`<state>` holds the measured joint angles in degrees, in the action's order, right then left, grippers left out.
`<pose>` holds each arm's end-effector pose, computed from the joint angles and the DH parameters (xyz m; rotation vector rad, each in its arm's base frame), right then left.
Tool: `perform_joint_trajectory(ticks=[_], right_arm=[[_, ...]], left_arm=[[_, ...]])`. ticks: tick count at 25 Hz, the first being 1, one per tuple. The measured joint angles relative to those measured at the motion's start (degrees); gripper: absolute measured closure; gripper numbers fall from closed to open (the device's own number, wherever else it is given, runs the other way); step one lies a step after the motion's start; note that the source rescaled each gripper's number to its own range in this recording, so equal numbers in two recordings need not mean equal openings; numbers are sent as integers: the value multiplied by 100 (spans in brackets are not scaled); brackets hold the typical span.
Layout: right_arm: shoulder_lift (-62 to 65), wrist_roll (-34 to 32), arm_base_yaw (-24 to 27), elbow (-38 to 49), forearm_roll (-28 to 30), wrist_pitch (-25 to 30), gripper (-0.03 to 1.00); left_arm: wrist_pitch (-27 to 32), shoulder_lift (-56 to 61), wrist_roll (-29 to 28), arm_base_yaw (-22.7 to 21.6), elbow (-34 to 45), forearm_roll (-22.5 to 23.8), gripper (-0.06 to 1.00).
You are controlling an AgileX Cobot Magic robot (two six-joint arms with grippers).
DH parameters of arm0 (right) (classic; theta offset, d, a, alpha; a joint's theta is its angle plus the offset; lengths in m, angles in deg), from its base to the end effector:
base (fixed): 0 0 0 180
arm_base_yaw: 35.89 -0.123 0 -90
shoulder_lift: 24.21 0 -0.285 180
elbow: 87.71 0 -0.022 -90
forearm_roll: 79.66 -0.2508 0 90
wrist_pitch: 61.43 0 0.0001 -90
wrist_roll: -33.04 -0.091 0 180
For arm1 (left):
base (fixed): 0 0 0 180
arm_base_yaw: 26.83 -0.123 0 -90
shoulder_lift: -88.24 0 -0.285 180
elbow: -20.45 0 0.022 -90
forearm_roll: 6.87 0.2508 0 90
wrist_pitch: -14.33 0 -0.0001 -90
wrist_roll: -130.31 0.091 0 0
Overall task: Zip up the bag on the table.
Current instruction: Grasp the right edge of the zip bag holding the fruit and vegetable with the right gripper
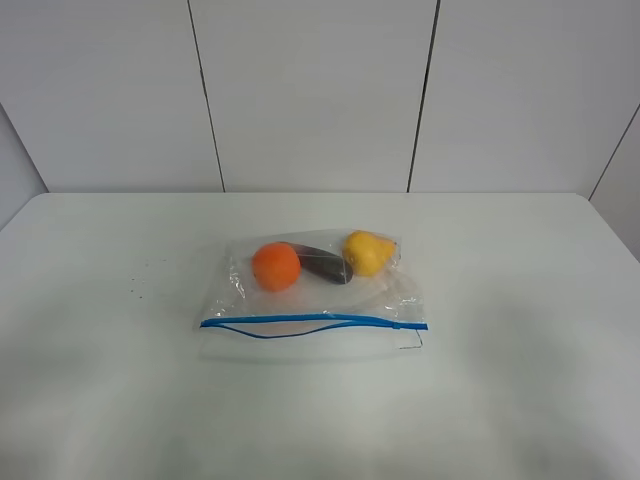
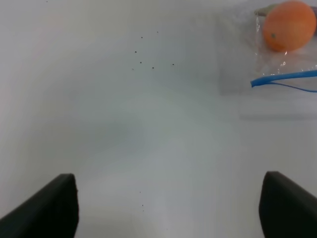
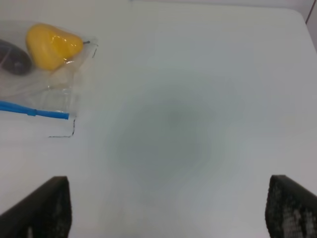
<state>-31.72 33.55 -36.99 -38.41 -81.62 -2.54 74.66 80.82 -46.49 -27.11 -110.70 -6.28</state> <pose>-0.0028 0.0026 0.2764 -0.0291 2.0190 0.0473 -0.0049 0.0008 0.2765 0.0514 2.0347 0.0505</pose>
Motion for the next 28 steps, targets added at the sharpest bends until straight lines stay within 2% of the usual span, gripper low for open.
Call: perform_joint_trajectory(ticks=[14,21,28], right_arm=[[-80,5,0,-35,45,11,3],[-2469,5,0,-1208,22,10,3],[-4859,29,0,-2158,-291,-13,3]], left_arm=[[0,0,0,0,0,0,-5],[0,0,0,0,0,5,-5],[0,0,0,0,0,5,-5]])
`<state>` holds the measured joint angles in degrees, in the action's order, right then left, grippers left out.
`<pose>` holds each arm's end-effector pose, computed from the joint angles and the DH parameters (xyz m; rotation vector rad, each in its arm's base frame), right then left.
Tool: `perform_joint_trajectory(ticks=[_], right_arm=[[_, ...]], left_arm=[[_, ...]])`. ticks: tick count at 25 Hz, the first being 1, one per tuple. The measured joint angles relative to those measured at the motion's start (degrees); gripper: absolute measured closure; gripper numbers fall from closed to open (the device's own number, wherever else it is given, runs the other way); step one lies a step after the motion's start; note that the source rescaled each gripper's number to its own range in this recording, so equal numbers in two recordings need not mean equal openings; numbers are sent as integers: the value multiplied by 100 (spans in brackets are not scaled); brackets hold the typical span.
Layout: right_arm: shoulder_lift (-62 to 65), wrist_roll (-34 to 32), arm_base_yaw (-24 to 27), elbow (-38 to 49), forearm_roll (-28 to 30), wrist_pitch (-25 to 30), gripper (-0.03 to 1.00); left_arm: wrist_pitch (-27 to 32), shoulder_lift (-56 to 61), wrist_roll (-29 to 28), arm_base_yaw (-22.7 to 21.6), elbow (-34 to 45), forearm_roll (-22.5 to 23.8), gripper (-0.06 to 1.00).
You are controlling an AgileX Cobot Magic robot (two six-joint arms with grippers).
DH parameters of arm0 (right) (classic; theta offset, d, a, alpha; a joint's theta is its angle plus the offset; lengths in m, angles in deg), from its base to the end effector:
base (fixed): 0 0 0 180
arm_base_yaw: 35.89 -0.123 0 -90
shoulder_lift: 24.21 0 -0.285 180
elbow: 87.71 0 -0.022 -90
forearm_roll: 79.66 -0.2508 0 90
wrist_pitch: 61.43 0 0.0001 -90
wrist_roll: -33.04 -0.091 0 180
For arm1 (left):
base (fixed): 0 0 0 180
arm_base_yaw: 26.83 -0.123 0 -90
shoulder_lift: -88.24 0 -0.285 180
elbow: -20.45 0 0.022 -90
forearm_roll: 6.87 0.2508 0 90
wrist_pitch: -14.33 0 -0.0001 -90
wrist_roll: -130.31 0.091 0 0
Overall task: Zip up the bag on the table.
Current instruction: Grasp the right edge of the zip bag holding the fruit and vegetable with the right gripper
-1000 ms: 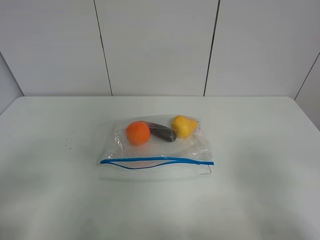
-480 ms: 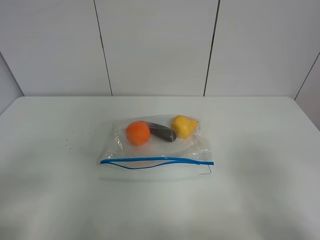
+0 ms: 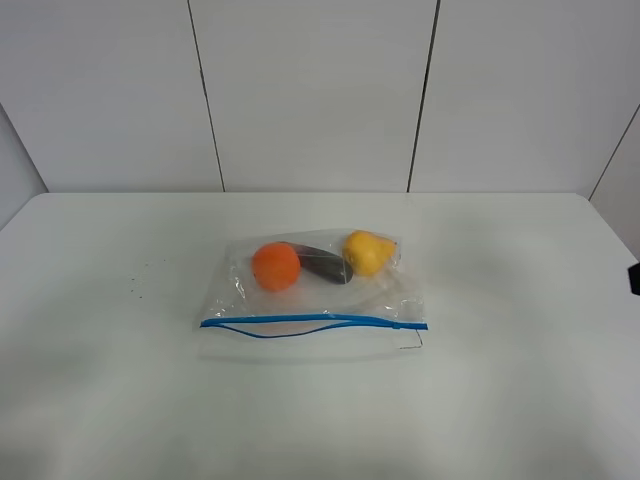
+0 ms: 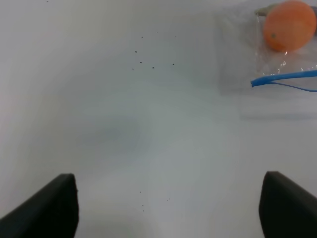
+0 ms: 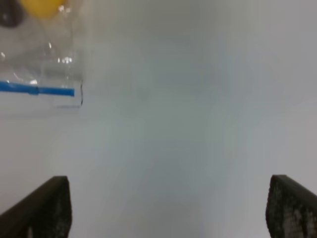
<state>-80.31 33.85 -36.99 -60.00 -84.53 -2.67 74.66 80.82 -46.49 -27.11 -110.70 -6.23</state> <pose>0.1431 0.0094 0.3364 -0.0172 2.4866 0.1111 -0.0049 0.0009 0.2765 0.0514 2.0347 0.0515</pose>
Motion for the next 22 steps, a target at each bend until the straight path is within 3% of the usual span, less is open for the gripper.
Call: perform_joint_trajectory(ticks=[5,13,17,22], right_arm=[[-1598,154,0,-342,-171,-240,3],[-3598,797,0,-410,-794,-1578,9],[-4290,1443,0,-410,-1418,-2115,17],[-5002,2393,0,-410,-2604,-2246,20]], left_arm=[[0,0,0,0,0,0,-5],[0,0,0,0,0,0,-5],[0,0,0,0,0,0,-5],[0,0,0,0,0,0,-5]])
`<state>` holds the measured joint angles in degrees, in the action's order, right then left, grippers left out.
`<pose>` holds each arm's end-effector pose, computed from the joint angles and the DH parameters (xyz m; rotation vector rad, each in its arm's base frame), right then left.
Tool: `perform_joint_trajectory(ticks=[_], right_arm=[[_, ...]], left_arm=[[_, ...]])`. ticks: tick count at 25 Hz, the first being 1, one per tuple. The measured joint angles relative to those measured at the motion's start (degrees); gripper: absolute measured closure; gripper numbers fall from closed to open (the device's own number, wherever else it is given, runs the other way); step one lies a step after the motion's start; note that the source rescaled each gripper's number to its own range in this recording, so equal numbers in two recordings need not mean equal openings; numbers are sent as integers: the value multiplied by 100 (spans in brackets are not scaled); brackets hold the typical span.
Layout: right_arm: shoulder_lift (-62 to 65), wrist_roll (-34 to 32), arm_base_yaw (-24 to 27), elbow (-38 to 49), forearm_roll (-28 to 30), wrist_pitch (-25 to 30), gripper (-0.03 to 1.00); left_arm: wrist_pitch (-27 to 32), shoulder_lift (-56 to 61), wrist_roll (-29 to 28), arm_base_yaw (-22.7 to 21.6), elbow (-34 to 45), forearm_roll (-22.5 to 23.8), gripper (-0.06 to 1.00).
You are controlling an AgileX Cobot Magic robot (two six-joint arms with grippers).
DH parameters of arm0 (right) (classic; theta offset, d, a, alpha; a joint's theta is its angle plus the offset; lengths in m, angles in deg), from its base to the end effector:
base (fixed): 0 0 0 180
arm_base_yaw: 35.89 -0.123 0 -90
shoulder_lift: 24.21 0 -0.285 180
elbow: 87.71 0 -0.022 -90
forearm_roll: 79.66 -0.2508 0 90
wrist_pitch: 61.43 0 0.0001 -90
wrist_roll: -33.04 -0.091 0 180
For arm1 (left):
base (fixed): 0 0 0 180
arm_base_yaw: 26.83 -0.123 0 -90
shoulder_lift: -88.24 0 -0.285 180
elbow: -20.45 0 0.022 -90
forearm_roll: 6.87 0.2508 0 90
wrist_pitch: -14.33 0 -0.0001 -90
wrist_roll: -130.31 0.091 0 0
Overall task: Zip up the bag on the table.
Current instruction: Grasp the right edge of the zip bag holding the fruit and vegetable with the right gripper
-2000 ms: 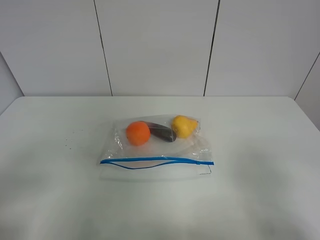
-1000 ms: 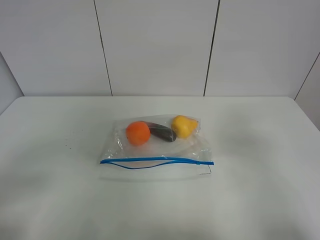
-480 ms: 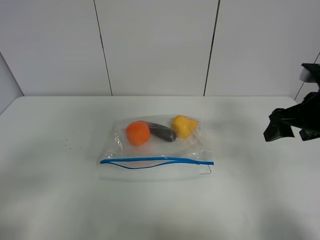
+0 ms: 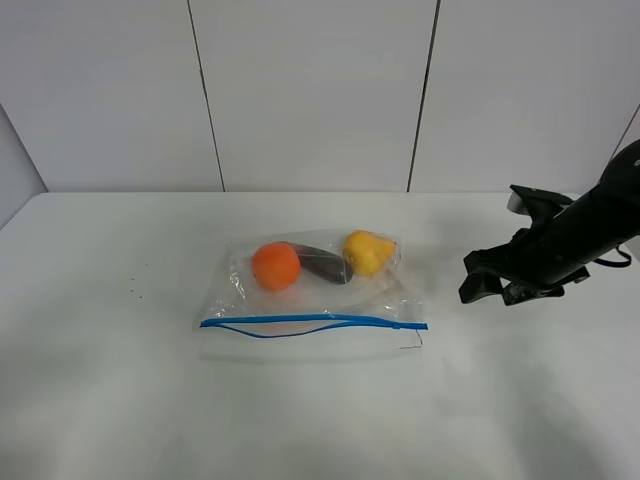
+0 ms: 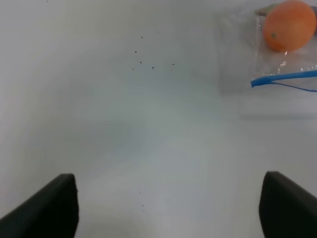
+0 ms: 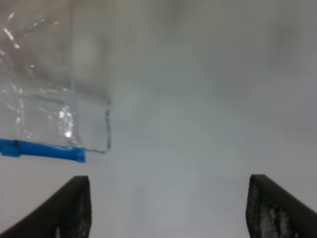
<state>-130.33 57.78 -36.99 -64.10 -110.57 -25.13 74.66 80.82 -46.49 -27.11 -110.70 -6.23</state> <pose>0.3123 0.0337 0.1710 -0.0713 2.8002 0.4443 -0.0049 0.0009 0.2765 0.0514 2.0347 0.0515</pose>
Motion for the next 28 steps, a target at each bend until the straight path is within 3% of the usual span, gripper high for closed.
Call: perform_joint_trajectory(ticks=[8,15,19,28], right_arm=[[-770,2317,110,-6,-2272,291,20],[-1485,3794,552,-12,-3589,1275,25],[-1830,4242,601,-133,-4021,1753,26],[-2411,4337,596,-588,-4193,2139,26]], left_arm=[[0,0,0,0,0,0,-5],[0,0,0,0,0,0,-5],[0,0,0,0,0,0,-5],[-5,0,0,0,0,-6,-5]])
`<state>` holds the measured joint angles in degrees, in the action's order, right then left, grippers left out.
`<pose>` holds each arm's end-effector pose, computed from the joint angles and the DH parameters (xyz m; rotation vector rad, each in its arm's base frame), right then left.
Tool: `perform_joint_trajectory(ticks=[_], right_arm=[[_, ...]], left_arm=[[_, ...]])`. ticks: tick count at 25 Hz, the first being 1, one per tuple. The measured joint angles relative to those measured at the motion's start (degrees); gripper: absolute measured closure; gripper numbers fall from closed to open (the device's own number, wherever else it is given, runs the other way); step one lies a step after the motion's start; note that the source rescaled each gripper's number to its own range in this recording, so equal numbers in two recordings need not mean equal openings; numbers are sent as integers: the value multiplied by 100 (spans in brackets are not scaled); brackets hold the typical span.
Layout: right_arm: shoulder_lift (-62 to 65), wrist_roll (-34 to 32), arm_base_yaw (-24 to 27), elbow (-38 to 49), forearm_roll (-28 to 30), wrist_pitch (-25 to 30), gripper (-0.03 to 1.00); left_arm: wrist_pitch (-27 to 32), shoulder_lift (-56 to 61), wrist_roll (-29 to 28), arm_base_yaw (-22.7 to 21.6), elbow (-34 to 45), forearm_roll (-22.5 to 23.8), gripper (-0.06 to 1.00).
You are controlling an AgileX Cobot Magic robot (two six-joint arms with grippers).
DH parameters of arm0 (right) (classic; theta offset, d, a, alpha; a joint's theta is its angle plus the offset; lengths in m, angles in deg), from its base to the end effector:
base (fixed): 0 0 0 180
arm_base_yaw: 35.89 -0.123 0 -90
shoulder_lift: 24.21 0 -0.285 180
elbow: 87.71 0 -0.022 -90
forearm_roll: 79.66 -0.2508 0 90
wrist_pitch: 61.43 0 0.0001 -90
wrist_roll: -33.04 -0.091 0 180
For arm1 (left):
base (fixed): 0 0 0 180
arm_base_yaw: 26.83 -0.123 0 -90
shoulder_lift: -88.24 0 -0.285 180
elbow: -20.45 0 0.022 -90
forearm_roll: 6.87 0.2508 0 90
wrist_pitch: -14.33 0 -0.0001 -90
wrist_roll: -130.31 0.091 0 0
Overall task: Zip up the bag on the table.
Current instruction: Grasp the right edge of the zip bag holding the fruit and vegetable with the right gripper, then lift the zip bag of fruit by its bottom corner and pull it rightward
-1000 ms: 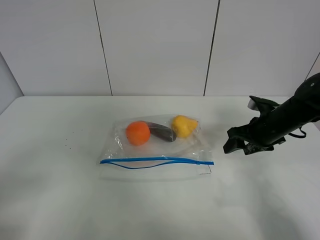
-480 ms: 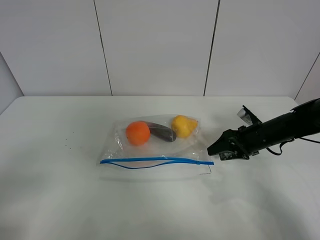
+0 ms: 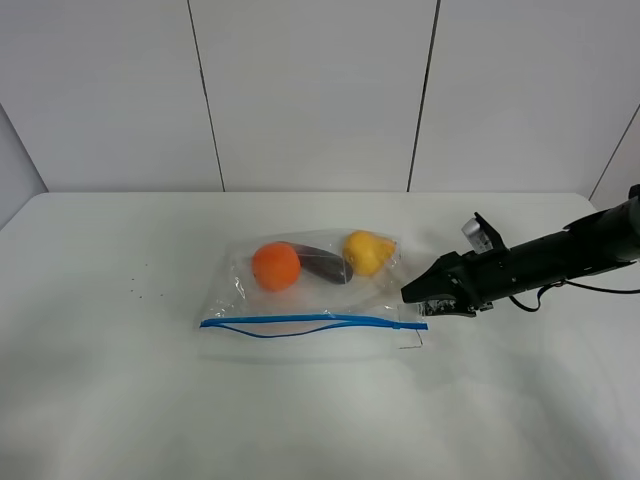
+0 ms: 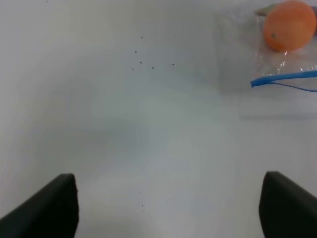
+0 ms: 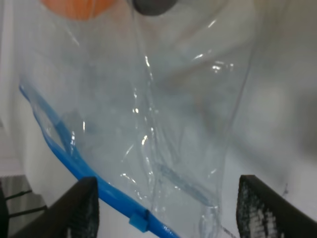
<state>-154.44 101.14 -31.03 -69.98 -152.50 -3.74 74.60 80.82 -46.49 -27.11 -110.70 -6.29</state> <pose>0.3473 0.0443 0.0865 -0.1563 2.6190 1.3053 -0.0049 0.0008 0.2766 0.0514 2.0337 0.0503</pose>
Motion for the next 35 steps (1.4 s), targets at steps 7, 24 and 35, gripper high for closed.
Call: perform_joint_trajectory(ticks=[7,24,35], right_arm=[[-418,169,-13,-21,-169,195,29],[-496,422,-13,-21,-384,264,95],[-496,483,-13,-21,-604,889,97]], left_arm=[[0,0,0,0,0,0,-5],[0,0,0,0,0,0,-5],[0,0,0,0,0,0,-5]])
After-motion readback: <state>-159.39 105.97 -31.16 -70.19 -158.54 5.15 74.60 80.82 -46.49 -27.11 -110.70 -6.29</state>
